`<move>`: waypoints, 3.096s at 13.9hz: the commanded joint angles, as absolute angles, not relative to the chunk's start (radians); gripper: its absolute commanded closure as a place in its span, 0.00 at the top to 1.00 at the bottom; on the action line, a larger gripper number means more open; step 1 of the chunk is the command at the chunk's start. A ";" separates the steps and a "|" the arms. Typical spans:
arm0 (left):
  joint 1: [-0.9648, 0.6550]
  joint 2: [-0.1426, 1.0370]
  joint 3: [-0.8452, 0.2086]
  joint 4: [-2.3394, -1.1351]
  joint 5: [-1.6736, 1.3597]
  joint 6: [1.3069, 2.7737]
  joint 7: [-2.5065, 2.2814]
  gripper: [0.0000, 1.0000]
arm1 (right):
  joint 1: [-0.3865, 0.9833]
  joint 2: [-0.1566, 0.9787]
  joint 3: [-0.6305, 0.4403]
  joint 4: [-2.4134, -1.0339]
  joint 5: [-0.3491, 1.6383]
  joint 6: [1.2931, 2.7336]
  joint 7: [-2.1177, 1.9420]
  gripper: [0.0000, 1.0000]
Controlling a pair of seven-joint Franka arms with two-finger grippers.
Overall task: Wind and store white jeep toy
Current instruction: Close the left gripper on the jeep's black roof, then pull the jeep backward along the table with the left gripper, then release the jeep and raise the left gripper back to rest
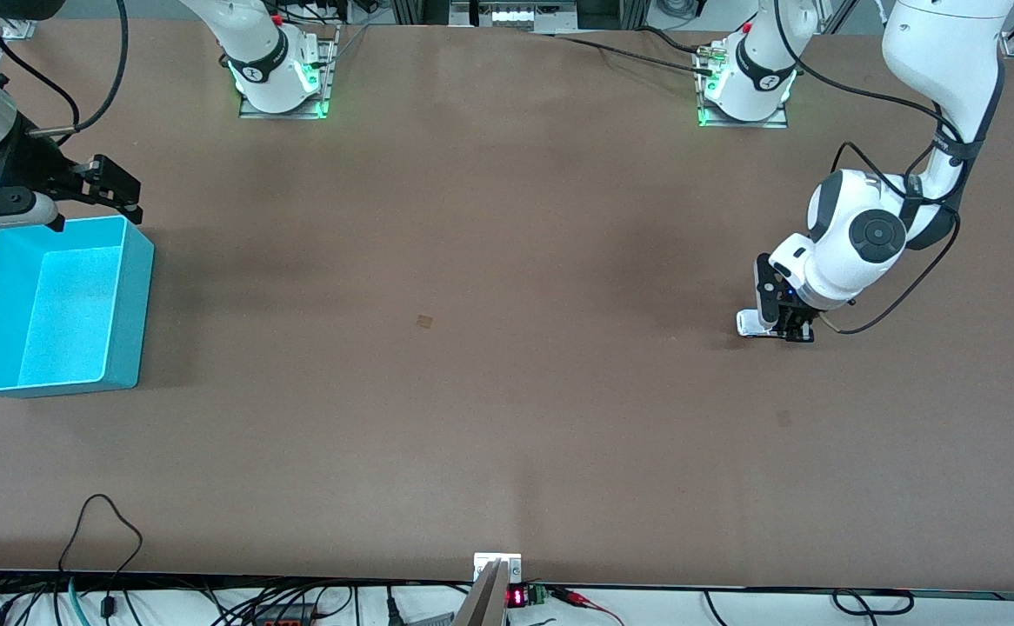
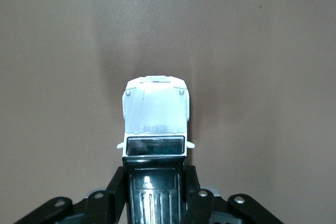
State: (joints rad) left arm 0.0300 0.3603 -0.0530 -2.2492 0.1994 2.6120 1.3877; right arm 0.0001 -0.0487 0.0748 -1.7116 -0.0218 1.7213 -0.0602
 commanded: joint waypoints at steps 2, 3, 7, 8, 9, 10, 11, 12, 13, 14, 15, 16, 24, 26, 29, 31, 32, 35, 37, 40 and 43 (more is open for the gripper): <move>0.034 0.356 -0.054 -2.257 0.224 2.625 1.402 0.12 | 0.005 -0.063 0.075 -1.710 -0.037 1.707 -0.049 1.00; 0.031 0.356 -0.054 -2.256 0.224 2.617 1.402 0.12 | 0.005 -0.063 0.075 -1.710 -0.037 1.707 -0.049 1.00; 0.072 0.391 -0.052 -2.252 0.224 2.615 1.414 0.12 | 0.005 -0.063 0.075 -1.710 -0.037 1.707 -0.049 1.00; 0.096 0.391 -0.052 -2.250 0.224 2.615 1.416 0.12 | 0.005 -0.063 0.075 -1.710 -0.037 1.707 -0.049 1.00; 0.133 0.391 -0.052 -2.250 0.224 2.615 1.437 0.12 | 0.005 -0.063 0.075 -1.710 -0.037 1.707 -0.049 1.00; 0.164 0.397 -0.052 -2.247 0.224 2.615 1.480 0.12 | 0.005 -0.063 0.075 -1.712 -0.037 1.707 -0.049 1.00; 0.226 0.411 -0.052 -2.240 0.224 2.622 1.552 0.12 | 0.005 -0.063 0.075 -1.710 -0.037 1.707 -0.049 1.00; 0.262 0.423 -0.054 -2.224 0.224 2.622 1.592 0.12 | 0.005 -0.063 0.075 -1.710 -0.037 1.707 -0.049 1.00; 0.291 0.436 -0.052 -2.212 0.224 2.623 1.629 0.11 | 0.005 -0.063 0.075 -1.710 -0.037 1.707 -0.049 1.00; 0.316 0.443 -0.054 -2.197 0.224 2.623 1.679 0.10 | 0.005 -0.063 0.075 -1.710 -0.037 1.707 -0.049 1.00; 0.343 0.455 -0.054 -2.186 0.224 2.623 1.722 0.10 | 0.005 -0.063 0.075 -1.710 -0.037 1.707 -0.049 1.00; 0.363 0.463 -0.054 -2.171 0.224 2.623 1.745 0.10 | 0.005 -0.063 0.075 -1.710 -0.037 1.707 -0.049 1.00; 0.402 0.482 -0.055 -2.151 0.219 2.623 1.807 0.91 | 0.005 -0.063 0.075 -1.710 -0.037 1.707 -0.049 1.00; 0.397 0.477 -0.055 -2.116 0.216 2.605 1.802 1.00 | 0.005 -0.063 0.075 -1.710 -0.037 1.707 -0.049 1.00; 0.388 0.457 -0.057 -2.080 0.218 2.534 1.804 1.00 | 0.005 -0.063 0.075 -1.710 -0.037 1.707 -0.049 1.00; 0.387 0.428 -0.072 -2.080 0.216 2.496 1.796 1.00 | 0.005 -0.063 0.075 -1.710 -0.037 1.707 -0.049 1.00; 0.387 0.413 -0.093 -2.077 0.215 2.470 1.777 1.00 | 0.005 -0.063 0.075 -1.710 -0.037 1.707 -0.049 1.00; 0.388 0.391 -0.141 -1.975 0.216 2.256 1.691 1.00 | 0.005 -0.063 0.075 -1.710 -0.037 1.707 -0.049 1.00; 0.387 0.396 -0.167 -1.861 0.216 2.076 1.617 1.00 | 0.005 -0.063 0.075 -1.710 -0.037 1.707 -0.049 1.00; 0.353 0.399 -0.198 -1.760 0.218 1.929 1.510 1.00 | 0.005 -0.063 0.075 -1.710 -0.037 1.707 -0.049 1.00; 0.296 0.399 -0.218 -1.654 0.215 1.755 1.324 1.00 | 0.005 -0.063 0.075 -1.710 -0.037 1.707 -0.049 1.00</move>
State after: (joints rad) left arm 0.3283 0.3875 -0.2034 -1.7321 0.1994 1.8520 1.4264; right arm 0.0004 -0.0488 0.0750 -1.7117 -0.0218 1.7212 -0.0602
